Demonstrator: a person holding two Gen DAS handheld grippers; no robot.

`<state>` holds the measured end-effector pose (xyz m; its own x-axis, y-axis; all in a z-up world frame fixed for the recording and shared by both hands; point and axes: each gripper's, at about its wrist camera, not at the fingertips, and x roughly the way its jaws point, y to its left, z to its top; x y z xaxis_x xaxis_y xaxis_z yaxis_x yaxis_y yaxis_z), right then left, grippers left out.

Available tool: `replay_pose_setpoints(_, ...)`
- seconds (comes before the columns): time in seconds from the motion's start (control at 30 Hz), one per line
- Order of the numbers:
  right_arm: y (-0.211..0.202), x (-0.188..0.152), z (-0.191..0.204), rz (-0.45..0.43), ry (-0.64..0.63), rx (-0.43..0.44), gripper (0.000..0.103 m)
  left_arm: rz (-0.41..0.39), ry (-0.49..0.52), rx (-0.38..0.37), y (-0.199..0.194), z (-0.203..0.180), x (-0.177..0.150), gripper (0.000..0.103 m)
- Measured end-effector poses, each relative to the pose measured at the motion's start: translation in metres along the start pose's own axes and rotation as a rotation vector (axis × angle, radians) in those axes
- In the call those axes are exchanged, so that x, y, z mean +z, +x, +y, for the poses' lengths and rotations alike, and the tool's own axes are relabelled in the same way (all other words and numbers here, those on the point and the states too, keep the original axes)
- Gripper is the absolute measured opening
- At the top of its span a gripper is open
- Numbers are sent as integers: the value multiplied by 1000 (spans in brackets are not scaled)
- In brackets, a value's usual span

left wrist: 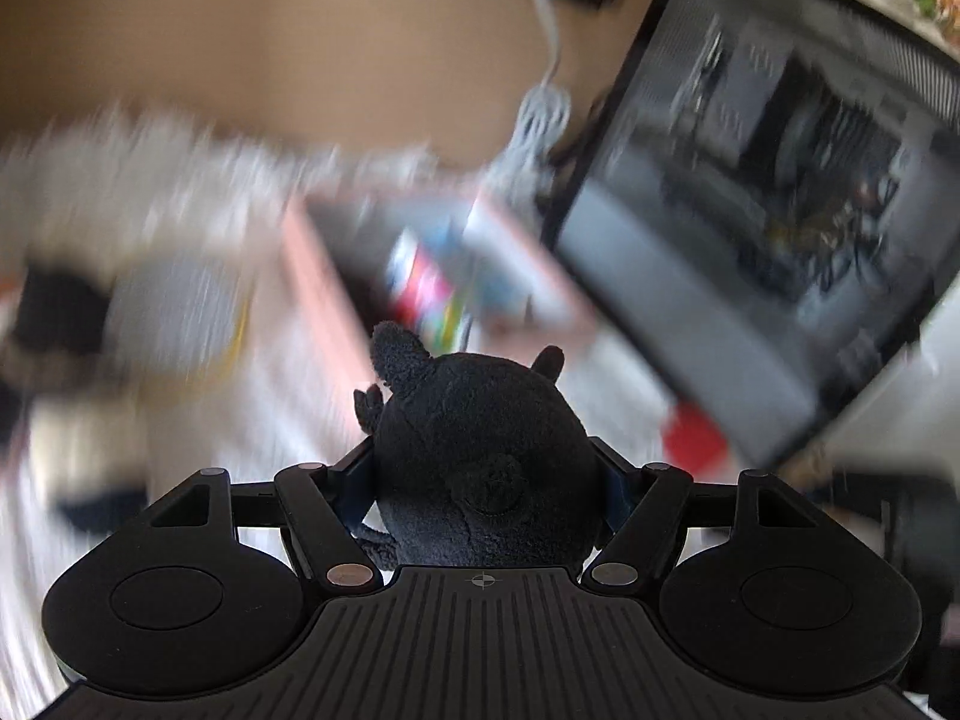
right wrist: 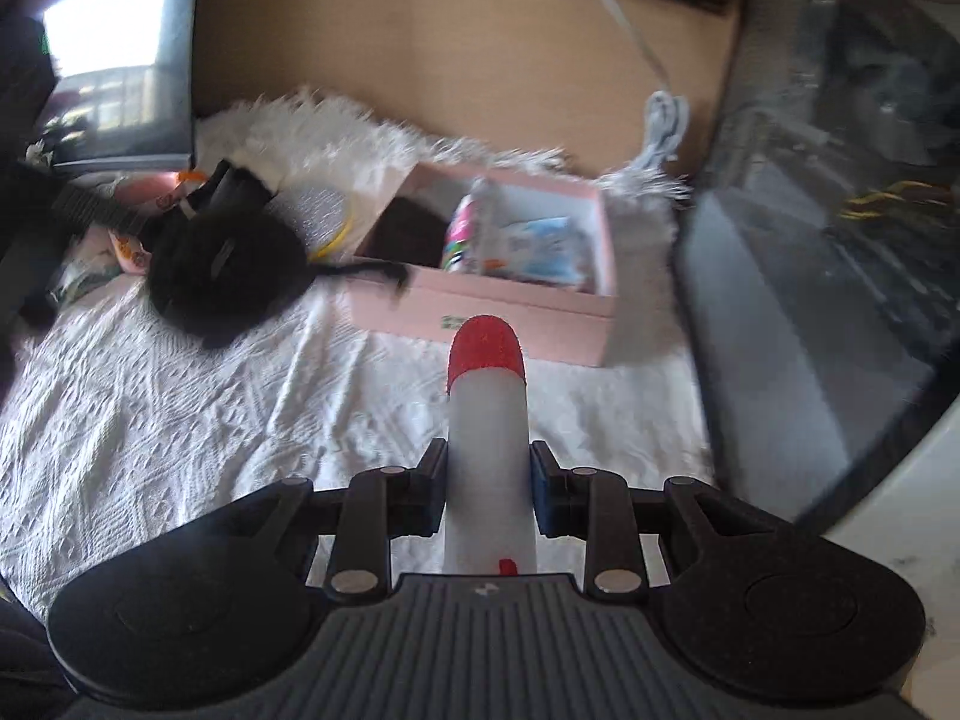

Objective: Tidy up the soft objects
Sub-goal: 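Carry the rocket and plush cat into the pink box and open both grippers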

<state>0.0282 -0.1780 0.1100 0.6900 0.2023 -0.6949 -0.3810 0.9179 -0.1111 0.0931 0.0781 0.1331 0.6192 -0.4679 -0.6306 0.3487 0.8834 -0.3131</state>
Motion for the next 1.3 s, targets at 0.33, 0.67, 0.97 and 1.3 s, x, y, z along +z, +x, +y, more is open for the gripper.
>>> replay_pose_setpoints(0.33, -6, -10, -14, -50, 77, -51, 27, 25, -44, 50, 133, -16, 108, 73)
replay_pose_setpoints(0.67, 10, 12, -34, -75, 113, -69, 27, -176, -144, 97, 93, 14, 85, 71)
replay_pose_setpoints(0.97, 74, 151, -43, -176, 210, 102, 27, -127, -261, 158, 9, 54, -10, 71)
replay_pose_setpoints(1.3, 231, 182, 15, 67, 242, 77, 27, -51, -298, 241, -39, 70, -88, 71)
